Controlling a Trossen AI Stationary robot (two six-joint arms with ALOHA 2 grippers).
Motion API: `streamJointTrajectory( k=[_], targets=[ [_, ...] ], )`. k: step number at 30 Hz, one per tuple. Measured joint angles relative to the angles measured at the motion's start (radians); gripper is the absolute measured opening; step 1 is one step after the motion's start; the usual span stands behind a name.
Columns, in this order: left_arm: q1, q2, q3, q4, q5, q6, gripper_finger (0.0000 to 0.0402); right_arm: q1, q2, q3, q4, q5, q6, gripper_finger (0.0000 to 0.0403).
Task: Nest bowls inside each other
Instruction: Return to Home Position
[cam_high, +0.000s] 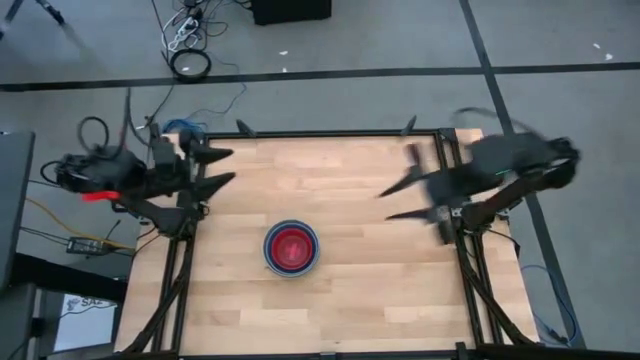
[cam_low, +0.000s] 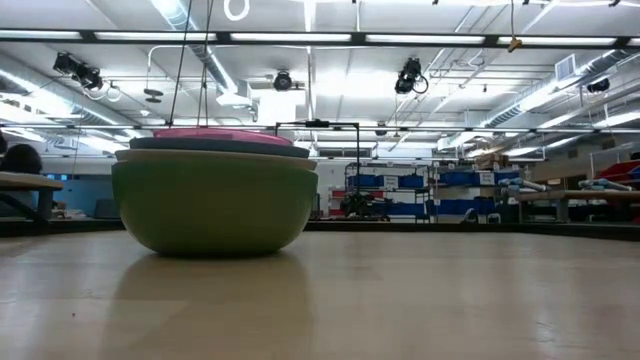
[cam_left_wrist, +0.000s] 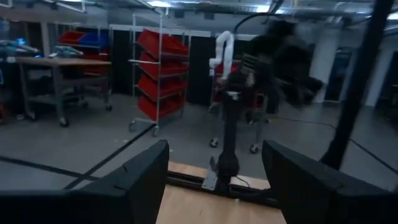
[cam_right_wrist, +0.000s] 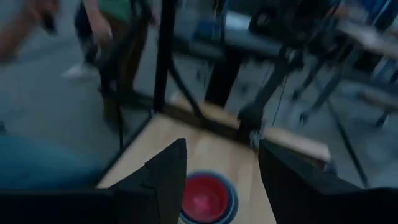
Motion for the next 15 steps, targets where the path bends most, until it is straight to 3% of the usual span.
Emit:
streamJointTrajectory(
  k=[7,11,15],
  targets=[
    [-0.056,-0.056,-0.031,-0.020,-0.019,0.048,0.0266,0.036,-0.464,-0.385,0.215,0.051,0.023,0.0185],
    [-0.061,-0.065,-0.096,0.011,-0.087,0.076,0.0266,0.036,-0.689,-0.609,0.342,0.064,0.031,0.0186],
    [-0.017,-0.088,-0.198,0.168,-0.142,0.110,0.0266,0.036,-0.847,-0.749,0.413,0.114,0.030,0.0187]
  ],
)
